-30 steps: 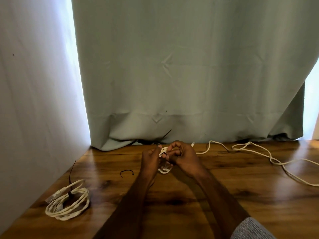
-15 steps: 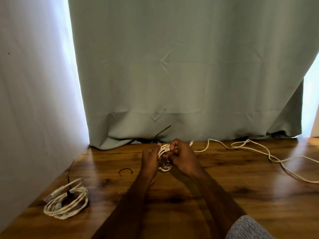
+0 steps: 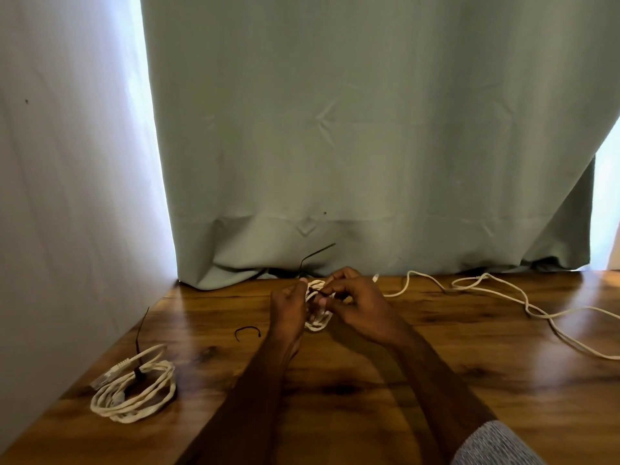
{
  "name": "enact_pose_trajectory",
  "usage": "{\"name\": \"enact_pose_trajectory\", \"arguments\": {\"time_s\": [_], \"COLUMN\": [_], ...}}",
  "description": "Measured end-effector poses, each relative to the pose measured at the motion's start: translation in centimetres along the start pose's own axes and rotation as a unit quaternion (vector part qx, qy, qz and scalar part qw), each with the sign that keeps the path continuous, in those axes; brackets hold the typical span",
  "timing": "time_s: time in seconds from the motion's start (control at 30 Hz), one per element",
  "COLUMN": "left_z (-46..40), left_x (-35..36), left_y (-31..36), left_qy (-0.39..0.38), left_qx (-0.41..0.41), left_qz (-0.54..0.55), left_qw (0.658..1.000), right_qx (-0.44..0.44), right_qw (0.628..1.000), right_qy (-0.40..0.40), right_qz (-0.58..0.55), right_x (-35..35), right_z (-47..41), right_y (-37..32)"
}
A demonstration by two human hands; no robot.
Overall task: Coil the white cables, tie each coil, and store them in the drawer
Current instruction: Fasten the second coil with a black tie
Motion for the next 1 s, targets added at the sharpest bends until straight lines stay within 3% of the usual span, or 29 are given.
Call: {"name": "enact_pose_trajectory", "arguments": {"time_s": [0.2, 0.4, 0.57, 1.0], "left_z": [0.9, 0.5, 1.1, 3.5], "left_x": [0.8, 0.7, 1.0, 2.0], "left_y": [0.1, 0.4, 0.6, 1.5], "left_qy": [-0.028, -0.009, -0.020, -0.119], "left_qx": [-0.002, -0.022, -0.040, -0.061], "left_qz": [-0.006, 0.016, 0.031, 0.031], "left_qw": [1.000, 1.000, 0.998, 0.991], "right_qx": [0.016, 0.003, -0.072, -0.119], "right_qw": [0.997, 0.995, 0.992, 0.986], "right_qy": [0.048, 0.093, 0.106, 0.115], "right_qz": [-0.062, -0.028, 0.021, 0.028], "right_x": [-0.9, -1.4, -1.1, -1.5], "right_z": [0.1, 0.0, 0.0, -0.1], "right_y": [0.1, 1.0, 0.3, -0.3]}}
Point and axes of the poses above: each hand's wrist, its own z-axis away from the middle knuckle, its own x-axis out of the palm, y = z × x, the point moved 5 cm from there along -z, towards the middle knuckle, and after that the axes turned 7 degrees about y, right-handed, at the moved point
